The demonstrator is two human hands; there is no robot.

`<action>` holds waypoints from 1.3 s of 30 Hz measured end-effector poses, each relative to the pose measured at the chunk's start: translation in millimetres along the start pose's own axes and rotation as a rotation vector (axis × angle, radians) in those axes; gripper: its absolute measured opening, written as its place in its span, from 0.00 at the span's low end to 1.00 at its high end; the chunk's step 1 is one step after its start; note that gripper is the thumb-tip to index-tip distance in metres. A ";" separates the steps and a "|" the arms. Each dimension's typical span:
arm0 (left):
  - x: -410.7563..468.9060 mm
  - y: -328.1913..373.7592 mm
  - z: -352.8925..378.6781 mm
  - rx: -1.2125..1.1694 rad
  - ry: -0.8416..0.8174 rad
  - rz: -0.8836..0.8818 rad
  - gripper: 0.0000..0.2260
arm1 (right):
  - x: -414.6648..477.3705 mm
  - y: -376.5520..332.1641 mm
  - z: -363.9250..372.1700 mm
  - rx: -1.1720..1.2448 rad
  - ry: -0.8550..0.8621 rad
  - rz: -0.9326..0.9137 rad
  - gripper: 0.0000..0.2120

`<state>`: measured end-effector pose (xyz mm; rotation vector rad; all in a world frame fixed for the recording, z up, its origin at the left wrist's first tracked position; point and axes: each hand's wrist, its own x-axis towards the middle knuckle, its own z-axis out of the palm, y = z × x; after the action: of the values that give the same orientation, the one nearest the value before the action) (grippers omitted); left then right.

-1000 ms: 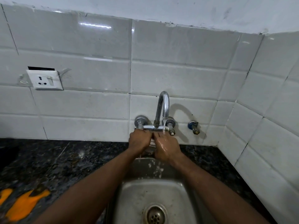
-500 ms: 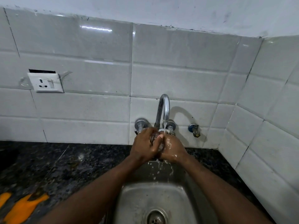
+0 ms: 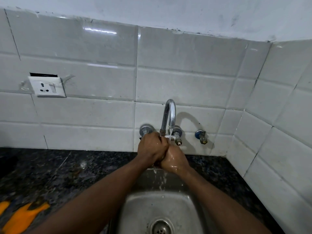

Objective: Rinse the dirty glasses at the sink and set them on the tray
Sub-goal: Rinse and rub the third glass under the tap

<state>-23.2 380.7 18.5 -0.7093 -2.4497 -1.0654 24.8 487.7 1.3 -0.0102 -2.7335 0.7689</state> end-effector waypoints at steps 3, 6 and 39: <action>2.0 0.1 4.3 -0.120 -0.036 -0.104 0.22 | -6.0 -1.5 3.7 0.022 0.069 -0.014 0.44; 3.9 -6.0 3.2 -0.515 -0.034 -0.404 0.26 | -12.6 1.3 -0.8 0.266 0.039 -0.044 0.49; 7.8 -13.2 -4.1 -0.322 -0.063 -0.490 0.14 | 8.3 -12.1 -39.8 -0.523 -0.025 -0.307 0.34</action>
<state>-36.5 372.2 17.8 -0.2255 -2.6029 -1.6668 29.3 498.3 42.1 0.2977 -2.7811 -0.0354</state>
